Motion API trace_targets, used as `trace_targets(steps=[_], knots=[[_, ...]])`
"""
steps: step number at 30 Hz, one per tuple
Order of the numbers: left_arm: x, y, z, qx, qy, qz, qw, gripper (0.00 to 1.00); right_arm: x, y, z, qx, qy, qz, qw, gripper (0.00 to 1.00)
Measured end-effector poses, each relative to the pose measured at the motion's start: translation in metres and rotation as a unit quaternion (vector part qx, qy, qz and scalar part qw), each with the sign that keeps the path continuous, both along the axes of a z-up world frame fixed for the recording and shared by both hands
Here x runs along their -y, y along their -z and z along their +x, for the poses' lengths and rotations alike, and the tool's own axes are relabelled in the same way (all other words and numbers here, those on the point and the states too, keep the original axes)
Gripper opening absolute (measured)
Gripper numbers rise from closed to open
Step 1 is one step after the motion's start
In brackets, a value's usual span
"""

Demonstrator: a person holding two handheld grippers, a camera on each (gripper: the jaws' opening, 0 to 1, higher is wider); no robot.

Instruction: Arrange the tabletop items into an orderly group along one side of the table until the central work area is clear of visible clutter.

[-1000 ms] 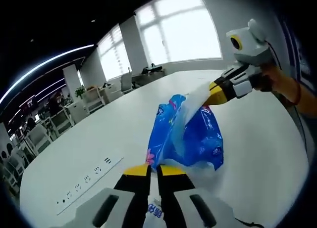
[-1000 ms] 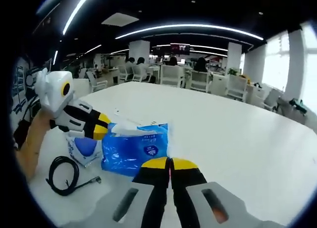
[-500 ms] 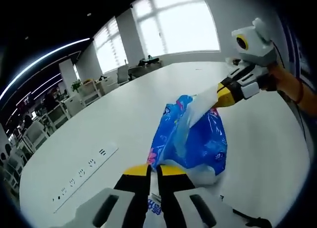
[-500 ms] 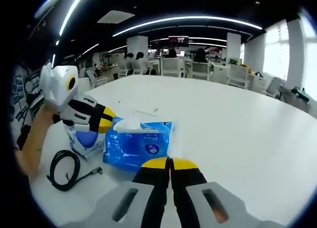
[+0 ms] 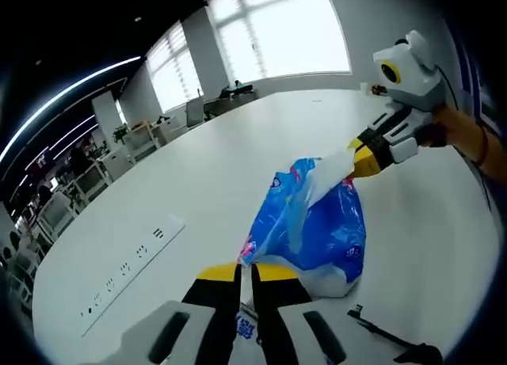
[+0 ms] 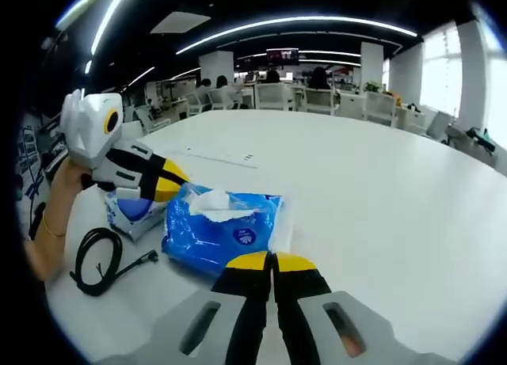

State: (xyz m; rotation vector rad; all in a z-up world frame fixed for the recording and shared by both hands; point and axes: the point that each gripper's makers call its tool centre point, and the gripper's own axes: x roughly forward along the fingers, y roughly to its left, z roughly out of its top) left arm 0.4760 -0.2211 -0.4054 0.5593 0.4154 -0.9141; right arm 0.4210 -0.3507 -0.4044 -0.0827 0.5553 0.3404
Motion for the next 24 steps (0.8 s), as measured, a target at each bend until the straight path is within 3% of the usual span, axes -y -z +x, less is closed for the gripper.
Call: trace_targets(steps=[6, 9, 10, 13, 17, 20, 24], knots=[[0.005, 0.001, 0.001, 0.005, 0.002, -0.008, 1.0, 0.06, 0.007, 0.009, -0.003, -0.005, 0.014, 0.008, 0.9999, 0.0], [0.006, 0.001, 0.001, 0.007, 0.003, -0.006, 1.0, 0.13, 0.008, 0.009, -0.003, -0.003, 0.016, 0.006, 0.9998, 0.01], [-0.002, 0.003, 0.002, 0.011, -0.003, 0.022, 0.9997, 0.13, 0.01, 0.008, -0.003, 0.005, 0.016, 0.015, 0.9997, 0.01], [-0.004, 0.002, 0.003, 0.012, -0.007, 0.019, 0.9997, 0.16, 0.011, 0.007, -0.003, 0.011, 0.017, 0.021, 0.9996, 0.02], [-0.006, 0.001, 0.003, 0.01, -0.008, 0.015, 0.9998, 0.2, 0.012, 0.007, -0.003, 0.015, 0.016, 0.023, 0.9995, 0.16], [-0.01, -0.014, 0.003, 0.013, -0.014, -0.023, 0.9995, 0.32, 0.014, 0.0, -0.006, 0.042, 0.006, 0.045, 0.9981, 0.23], [-0.011, -0.023, 0.001, 0.01, -0.019, -0.049, 0.9985, 0.46, 0.014, -0.004, -0.007, 0.062, -0.005, 0.04, 0.9972, 0.34]])
